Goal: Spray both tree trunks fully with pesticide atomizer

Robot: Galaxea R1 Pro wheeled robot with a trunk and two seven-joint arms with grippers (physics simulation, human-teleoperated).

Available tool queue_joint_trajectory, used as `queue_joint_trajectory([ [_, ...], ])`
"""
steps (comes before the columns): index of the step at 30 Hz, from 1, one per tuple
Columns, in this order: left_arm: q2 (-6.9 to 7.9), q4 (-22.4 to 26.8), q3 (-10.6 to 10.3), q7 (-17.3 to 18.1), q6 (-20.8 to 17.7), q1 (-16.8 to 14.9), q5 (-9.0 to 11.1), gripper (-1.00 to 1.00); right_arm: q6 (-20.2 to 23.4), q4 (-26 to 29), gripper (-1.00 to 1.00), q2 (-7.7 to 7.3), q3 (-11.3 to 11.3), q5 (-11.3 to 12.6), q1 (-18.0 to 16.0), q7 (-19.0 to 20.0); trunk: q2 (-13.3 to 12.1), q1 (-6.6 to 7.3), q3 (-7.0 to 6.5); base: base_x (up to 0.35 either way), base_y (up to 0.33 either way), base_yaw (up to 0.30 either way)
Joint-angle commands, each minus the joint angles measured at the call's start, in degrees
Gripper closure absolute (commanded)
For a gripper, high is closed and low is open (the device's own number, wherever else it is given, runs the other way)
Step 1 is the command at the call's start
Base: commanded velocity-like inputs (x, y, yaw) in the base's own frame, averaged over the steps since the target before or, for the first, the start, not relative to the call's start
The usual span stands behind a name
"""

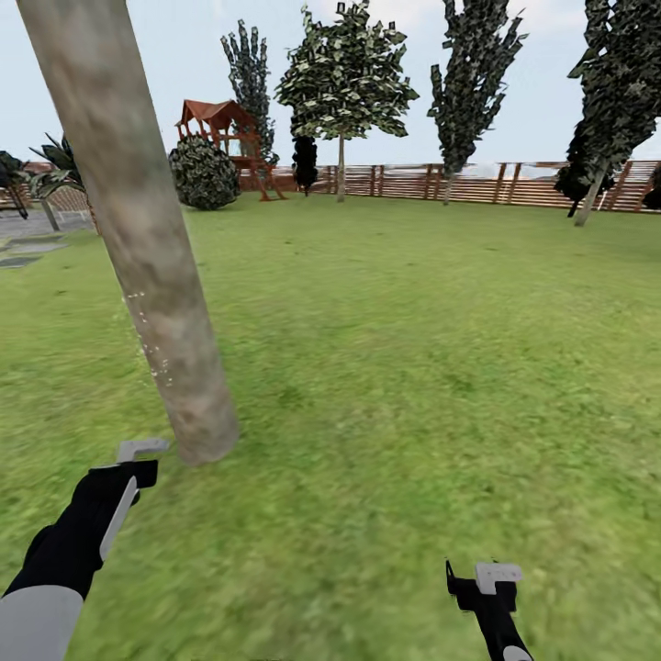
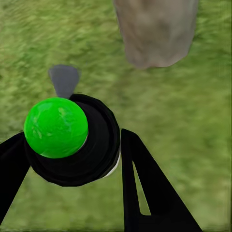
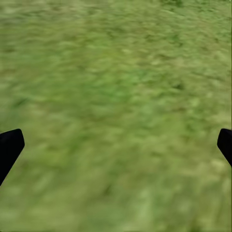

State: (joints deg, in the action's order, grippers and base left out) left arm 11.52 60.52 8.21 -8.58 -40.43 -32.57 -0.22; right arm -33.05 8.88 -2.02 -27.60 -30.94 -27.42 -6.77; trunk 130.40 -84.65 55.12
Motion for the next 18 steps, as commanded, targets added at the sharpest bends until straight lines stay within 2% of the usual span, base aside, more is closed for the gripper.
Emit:
queue_joint_trajectory([
  [1, 0.0, -0.07, -0.06, 0.03, 0.0, -0.02, 0.02, 1.0, 0.0, 0.0, -1.0, 0.0, 0.0, 0.0, 0.0, 0.0, 0.0, 0.0, 0.0, 0.08, -0.267, 0.278],
  [5, 0.0, -0.13, -0.15, 0.05, 0.0, 0.0, 0.13, 1.0, 0.0, 0.0, -1.0, 0.0, 0.0, 0.0, 0.0, 0.0, 0.0, 0.0, 0.0, 0.201, -0.213, 0.216],
  [9, -0.2, -0.13, -0.2, 0.06, 0.0, 0.01, 0.12, 1.0, 0.0, 0.0, -1.0, 0.0, 0.01, -0.05, 0.0, 0.03, 0.0, 0.0, 0.0, 0.236, -0.192, 0.031],
  [13, -1.04, -0.13, -0.21, 0.04, 0.05, -0.01, -0.43, 1.0, 0.0, 0.0, -1.0, 0.0, 0.08, -0.16, 0.0, 0.08, 0.0, 0.0, 0.0, 0.24, -0.188, 0.003],
  [18, -1.1, -0.12, -0.17, -0.02, 0.0, 0.01, -0.63, 1.0, 0.0, 0.0, -1.0, 0.0, 0.02, -0.17, 0.0, 0.09, 0.0, 0.0, 0.0, 0.216, -0.199, 0.0],
])
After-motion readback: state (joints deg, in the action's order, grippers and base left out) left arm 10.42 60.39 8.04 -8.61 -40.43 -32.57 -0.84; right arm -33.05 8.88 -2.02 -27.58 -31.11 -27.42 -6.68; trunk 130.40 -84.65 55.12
